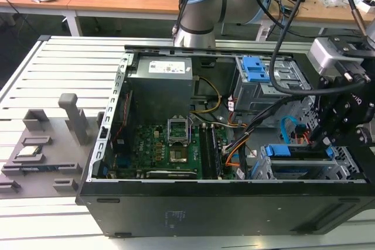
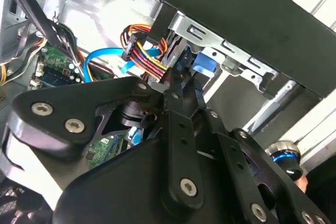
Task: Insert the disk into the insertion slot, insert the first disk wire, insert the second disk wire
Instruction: 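Insert the first disk wire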
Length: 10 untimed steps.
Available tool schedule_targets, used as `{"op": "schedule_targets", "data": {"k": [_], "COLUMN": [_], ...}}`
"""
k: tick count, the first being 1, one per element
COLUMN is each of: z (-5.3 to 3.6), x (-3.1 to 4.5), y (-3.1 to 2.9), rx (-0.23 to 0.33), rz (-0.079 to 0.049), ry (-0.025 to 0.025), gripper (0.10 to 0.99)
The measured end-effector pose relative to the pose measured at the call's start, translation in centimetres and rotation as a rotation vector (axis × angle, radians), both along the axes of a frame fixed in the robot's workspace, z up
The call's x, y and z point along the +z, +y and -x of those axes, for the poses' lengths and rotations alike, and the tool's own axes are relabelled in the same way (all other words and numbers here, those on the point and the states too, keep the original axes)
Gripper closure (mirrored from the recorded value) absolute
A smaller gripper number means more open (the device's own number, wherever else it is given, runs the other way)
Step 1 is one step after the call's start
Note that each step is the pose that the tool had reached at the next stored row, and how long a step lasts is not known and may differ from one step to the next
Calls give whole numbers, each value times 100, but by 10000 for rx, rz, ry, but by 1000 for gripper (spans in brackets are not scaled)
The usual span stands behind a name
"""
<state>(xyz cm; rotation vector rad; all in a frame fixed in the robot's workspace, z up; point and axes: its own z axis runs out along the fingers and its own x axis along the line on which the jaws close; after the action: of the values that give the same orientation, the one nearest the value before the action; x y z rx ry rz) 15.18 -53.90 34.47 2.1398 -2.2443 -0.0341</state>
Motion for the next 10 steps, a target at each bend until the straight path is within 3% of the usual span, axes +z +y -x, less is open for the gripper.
{"op": "schedule_targets", "data": {"k": [5, 6, 8, 10], "z": [0, 0, 0, 0], "x": [219, 266, 362, 440], "y": [49, 72, 95, 104], "rx": [1, 0, 1, 1], "rz": [13, 18, 21, 25], "ry": [0, 0, 0, 0], "gripper": [843, 859, 980, 980]}}
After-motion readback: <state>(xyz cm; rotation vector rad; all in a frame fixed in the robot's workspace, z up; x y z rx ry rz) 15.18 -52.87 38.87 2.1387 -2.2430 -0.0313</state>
